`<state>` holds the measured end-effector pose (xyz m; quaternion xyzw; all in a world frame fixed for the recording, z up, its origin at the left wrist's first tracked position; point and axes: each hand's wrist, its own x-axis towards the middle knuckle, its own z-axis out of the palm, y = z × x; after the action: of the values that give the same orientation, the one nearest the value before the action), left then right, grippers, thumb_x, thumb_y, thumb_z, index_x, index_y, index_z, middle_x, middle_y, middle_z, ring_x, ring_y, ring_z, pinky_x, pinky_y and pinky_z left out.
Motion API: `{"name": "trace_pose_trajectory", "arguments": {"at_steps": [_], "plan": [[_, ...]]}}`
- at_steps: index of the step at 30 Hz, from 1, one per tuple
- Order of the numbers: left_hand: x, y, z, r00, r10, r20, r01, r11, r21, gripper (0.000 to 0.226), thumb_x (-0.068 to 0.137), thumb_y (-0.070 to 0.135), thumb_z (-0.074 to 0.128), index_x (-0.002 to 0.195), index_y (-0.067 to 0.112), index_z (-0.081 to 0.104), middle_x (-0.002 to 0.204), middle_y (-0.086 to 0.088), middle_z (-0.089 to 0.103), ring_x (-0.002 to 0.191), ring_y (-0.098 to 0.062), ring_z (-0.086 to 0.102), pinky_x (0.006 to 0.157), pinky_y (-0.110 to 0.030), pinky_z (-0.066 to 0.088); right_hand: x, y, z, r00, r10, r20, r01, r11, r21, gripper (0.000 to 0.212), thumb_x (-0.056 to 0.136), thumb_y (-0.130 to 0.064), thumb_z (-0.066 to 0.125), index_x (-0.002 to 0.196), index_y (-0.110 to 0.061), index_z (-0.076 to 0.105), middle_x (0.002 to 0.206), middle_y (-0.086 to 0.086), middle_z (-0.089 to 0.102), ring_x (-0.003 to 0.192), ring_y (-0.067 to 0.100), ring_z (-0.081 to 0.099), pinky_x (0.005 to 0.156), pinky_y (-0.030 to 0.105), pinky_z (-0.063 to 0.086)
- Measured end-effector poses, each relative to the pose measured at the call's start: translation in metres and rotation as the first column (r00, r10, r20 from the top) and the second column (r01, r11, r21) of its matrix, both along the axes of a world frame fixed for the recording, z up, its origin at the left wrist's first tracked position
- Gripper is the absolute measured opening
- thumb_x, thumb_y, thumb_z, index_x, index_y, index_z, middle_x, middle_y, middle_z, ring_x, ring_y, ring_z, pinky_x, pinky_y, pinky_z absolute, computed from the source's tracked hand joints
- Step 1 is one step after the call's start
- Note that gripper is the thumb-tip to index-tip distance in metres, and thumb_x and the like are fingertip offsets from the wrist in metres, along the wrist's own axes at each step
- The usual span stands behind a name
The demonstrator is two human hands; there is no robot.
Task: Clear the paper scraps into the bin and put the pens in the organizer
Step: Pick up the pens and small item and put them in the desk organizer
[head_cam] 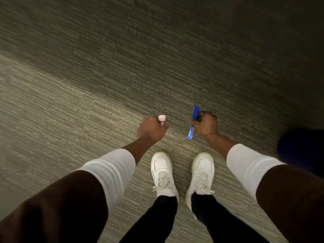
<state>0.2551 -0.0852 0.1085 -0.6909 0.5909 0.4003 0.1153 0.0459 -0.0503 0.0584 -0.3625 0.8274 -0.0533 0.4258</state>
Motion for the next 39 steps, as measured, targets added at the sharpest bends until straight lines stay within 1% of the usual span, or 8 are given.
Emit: {"name": "trace_pose_trajectory", "arguments": {"at_steps": [4,7,11,17,21,26,33,39], "plan": [[-0.023,0.007,0.067,0.998,0.034,-0.057,-0.033,0.999,0.017,0.034,0.092,0.047,0.066,0.088,0.014,0.075,0.089,-0.011,0.078,0.084,-0.033,0.075,0.080,-0.045,0.064,-0.015,0.015,0.075,0.999,0.045,0.014,-0.043,0.996,-0.084,0.016,0.085,-0.018,0.075,0.074,-0.015,0.064,0.070,0.003,0.065,0.068,0.025,0.060,0.064,0.029,0.039],[-0.036,0.010,0.116,0.996,0.056,-0.067,-0.055,0.998,0.023,0.036,0.090,0.048,0.066,0.093,0.014,0.077,0.094,-0.012,0.079,0.090,-0.035,0.075,0.085,-0.047,0.064,-0.019,0.023,0.132,0.997,0.079,-0.009,-0.079,0.986,-0.148,0.010,0.087,-0.014,0.072,0.083,-0.006,0.067,0.076,0.011,0.070,0.072,0.032,0.064,0.067,0.035,0.046],[-0.042,0.014,0.172,0.995,0.065,-0.081,-0.066,0.998,-0.010,0.037,0.093,0.050,0.067,0.091,0.014,0.075,0.093,-0.011,0.079,0.089,-0.034,0.075,0.083,-0.042,0.062,-0.018,0.028,0.200,0.997,0.071,-0.021,-0.074,0.980,-0.185,0.012,0.089,-0.019,0.074,0.088,-0.010,0.066,0.085,0.008,0.070,0.075,0.025,0.061,0.071,0.028,0.041],[-0.040,0.016,0.268,0.976,0.082,-0.202,-0.101,0.991,-0.083,0.035,0.089,0.045,0.081,0.087,0.014,0.067,0.078,0.002,0.073,0.079,-0.024,0.074,0.071,-0.036,0.059,-0.024,0.030,0.308,0.998,0.058,0.007,-0.054,0.966,-0.251,0.010,0.090,-0.020,0.072,0.097,-0.012,0.070,0.095,0.005,0.071,0.082,0.022,0.069,0.080,0.036,0.057],[-0.037,0.013,0.325,0.971,0.098,-0.219,-0.126,0.985,-0.119,0.045,0.079,0.052,0.087,0.083,0.014,0.063,0.072,0.001,0.070,0.072,-0.023,0.070,0.070,-0.041,0.057,-0.027,0.029,0.374,0.997,0.077,-0.021,-0.080,0.953,-0.292,0.014,0.083,-0.019,0.073,0.098,-0.018,0.073,0.093,0.002,0.070,0.081,0.022,0.069,0.081,0.036,0.056],[-0.042,0.017,0.400,0.955,0.091,-0.282,-0.143,0.975,-0.170,0.047,0.073,0.062,0.087,0.076,0.023,0.062,0.067,0.006,0.069,0.064,-0.013,0.066,0.064,-0.035,0.053,-0.033,0.023,0.458,0.996,0.065,-0.069,-0.082,0.951,-0.298,0.014,0.079,-0.019,0.074,0.091,-0.013,0.072,0.087,0.006,0.070,0.081,0.027,0.068,0.078,0.039,0.054],[-0.058,0.018,0.497,0.933,-0.009,-0.360,-0.090,0.963,-0.255,0.043,0.075,0.065,0.082,0.077,0.027,0.063,0.069,0.011,0.072,0.062,-0.003,0.066,0.061,-0.030,0.054,-0.039,0.030,0.570,0.999,0.044,-0.030,-0.051,0.935,-0.350,0.011,0.077,-0.021,0.071,0.088,-0.021,0.073,0.085,-0.002,0.071,0.080,0.017,0.068,0.080,0.038,0.058],[-0.070,0.023,0.565,0.915,-0.054,-0.400,-0.072,0.953,-0.293,0.042,0.080,0.062,0.080,0.070,0.027,0.059,0.064,0.012,0.069,0.055,0.001,0.058,0.059,-0.028,0.046,-0.045,0.052,0.645,0.992,0.032,-0.123,-0.077,0.924,-0.374,0.014,0.077,-0.025,0.072,0.088,-0.016,0.072,0.087,0.002,0.072,0.082,0.022,0.067,0.079,0.037,0.054]]}}
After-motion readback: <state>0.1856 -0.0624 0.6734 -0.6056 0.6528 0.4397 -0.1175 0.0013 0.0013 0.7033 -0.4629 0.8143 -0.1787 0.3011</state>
